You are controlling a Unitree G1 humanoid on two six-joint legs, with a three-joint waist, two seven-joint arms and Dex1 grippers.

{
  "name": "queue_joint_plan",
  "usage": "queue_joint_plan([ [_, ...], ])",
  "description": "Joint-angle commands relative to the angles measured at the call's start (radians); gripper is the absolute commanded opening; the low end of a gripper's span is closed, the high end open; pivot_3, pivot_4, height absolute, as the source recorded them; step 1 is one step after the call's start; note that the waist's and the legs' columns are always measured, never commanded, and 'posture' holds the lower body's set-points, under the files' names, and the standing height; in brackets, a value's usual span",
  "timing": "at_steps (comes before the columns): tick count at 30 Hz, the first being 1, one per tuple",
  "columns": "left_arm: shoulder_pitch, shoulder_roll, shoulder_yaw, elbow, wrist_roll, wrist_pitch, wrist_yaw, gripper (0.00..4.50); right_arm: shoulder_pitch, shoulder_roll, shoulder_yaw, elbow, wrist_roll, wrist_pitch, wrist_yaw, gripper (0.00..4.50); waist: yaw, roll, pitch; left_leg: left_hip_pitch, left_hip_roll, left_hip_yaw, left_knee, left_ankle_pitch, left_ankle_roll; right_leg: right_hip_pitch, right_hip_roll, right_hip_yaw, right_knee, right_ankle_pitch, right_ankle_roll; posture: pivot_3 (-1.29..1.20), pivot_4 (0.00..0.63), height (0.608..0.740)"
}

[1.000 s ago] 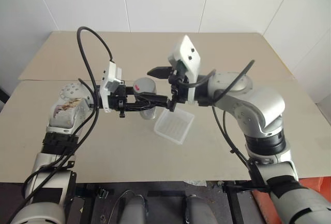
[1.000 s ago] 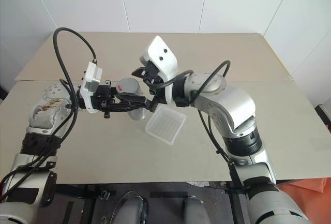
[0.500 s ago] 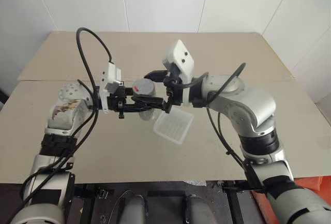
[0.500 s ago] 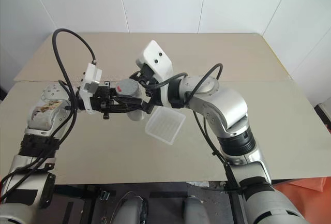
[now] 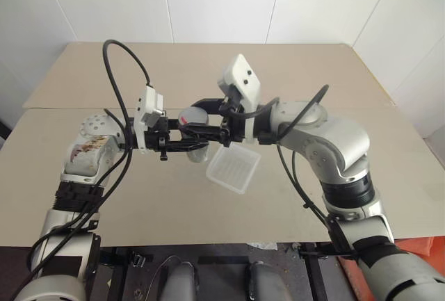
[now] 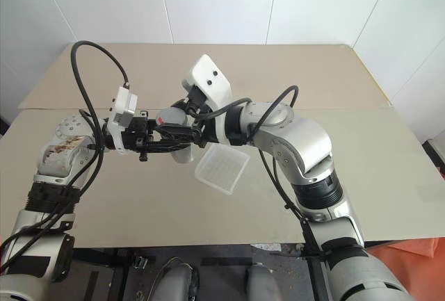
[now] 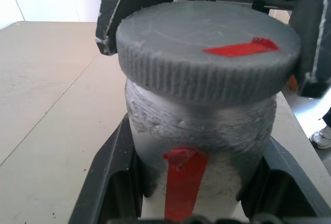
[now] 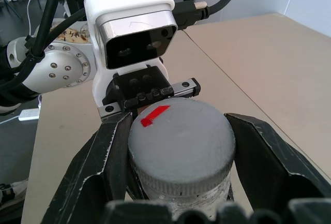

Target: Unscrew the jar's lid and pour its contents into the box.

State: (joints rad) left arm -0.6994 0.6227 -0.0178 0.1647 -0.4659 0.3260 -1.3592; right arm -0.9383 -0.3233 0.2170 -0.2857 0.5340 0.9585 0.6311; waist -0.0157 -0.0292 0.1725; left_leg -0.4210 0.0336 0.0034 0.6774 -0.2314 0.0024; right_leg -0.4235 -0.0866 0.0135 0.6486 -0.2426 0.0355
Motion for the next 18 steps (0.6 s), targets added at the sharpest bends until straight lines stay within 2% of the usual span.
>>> queue_joint_plan([
  [1, 0.004, 0.006, 0.005, -0.042, -0.007, -0.008, -0.005, 1.93, -0.043, 0.005, -0.06, -0.007, 0.013, -0.008, -0.011, 2.76, 0.0, 0.0, 0.0, 0.0, 0.0, 0.0, 0.0, 0.0, 0.0, 0.0, 0.0, 0.0, 0.0, 0.0, 0.0, 0.0, 0.15, 0.74],
  [5, 0.028, 0.017, -0.016, -0.041, 0.016, -0.036, -0.026, 1.93, -0.079, -0.022, -0.156, 0.036, 0.084, 0.027, 0.004, 2.76, 0.0, 0.0, 0.0, 0.0, 0.0, 0.0, 0.0, 0.0, 0.0, 0.0, 0.0, 0.0, 0.0, 0.0, 0.0, 0.0, 0.15, 0.74],
  [8, 0.028, 0.024, -0.029, -0.026, 0.036, -0.064, -0.04, 1.93, -0.088, -0.07, -0.255, 0.056, 0.196, 0.107, 0.04, 2.76, 0.005, 0.0, 0.0, 0.0, 0.0, 0.0, 0.0, 0.0, 0.0, 0.0, 0.0, 0.0, 0.0, 0.0, 0.0, 0.0, 0.15, 0.74],
  [11, 0.02, 0.019, -0.029, -0.011, 0.041, -0.074, -0.046, 1.93, -0.058, -0.124, -0.309, 0.03, 0.244, 0.143, 0.05, 2.76, 0.007, 0.0, 0.0, -0.001, 0.0, 0.0, 0.0, 0.0, 0.0, 0.001, 0.0, -0.001, 0.0, 0.0, 0.0, 0.0, 0.15, 0.74],
  [14, 0.001, 0.001, -0.021, 0.012, 0.045, -0.085, -0.023, 1.93, 0.029, -0.179, -0.348, -0.018, 0.204, 0.114, -0.008, 2.76, 0.004, 0.0, 0.0, 0.0, 0.0, 0.0, 0.0, 0.0, 0.0, 0.001, 0.0, -0.001, -0.001, 0.0, 0.0, 0.0, 0.15, 0.74],
  [16, -0.01, -0.013, -0.016, 0.023, 0.049, -0.089, 0.001, 1.93, 0.13, -0.235, -0.35, -0.071, 0.13, 0.049, -0.041, 2.76, 0.009, 0.0, 0.0, 0.0, 0.0, 0.0, 0.0, 0.0, 0.0, 0.001, 0.0, -0.001, -0.001, 0.0, 0.0, 0.0, 0.15, 0.74],
  [18, -0.019, -0.039, -0.011, 0.023, 0.048, -0.094, 0.035, 1.93, 0.294, -0.307, -0.318, -0.134, 0.002, -0.047, -0.08, 2.76, 0.014, 0.0, 0.0, -0.001, -0.001, 0.0, 0.0, 0.0, 0.0, 0.001, -0.001, 0.0, -0.001, 0.0, 0.0, 0.0, 0.15, 0.74],
])
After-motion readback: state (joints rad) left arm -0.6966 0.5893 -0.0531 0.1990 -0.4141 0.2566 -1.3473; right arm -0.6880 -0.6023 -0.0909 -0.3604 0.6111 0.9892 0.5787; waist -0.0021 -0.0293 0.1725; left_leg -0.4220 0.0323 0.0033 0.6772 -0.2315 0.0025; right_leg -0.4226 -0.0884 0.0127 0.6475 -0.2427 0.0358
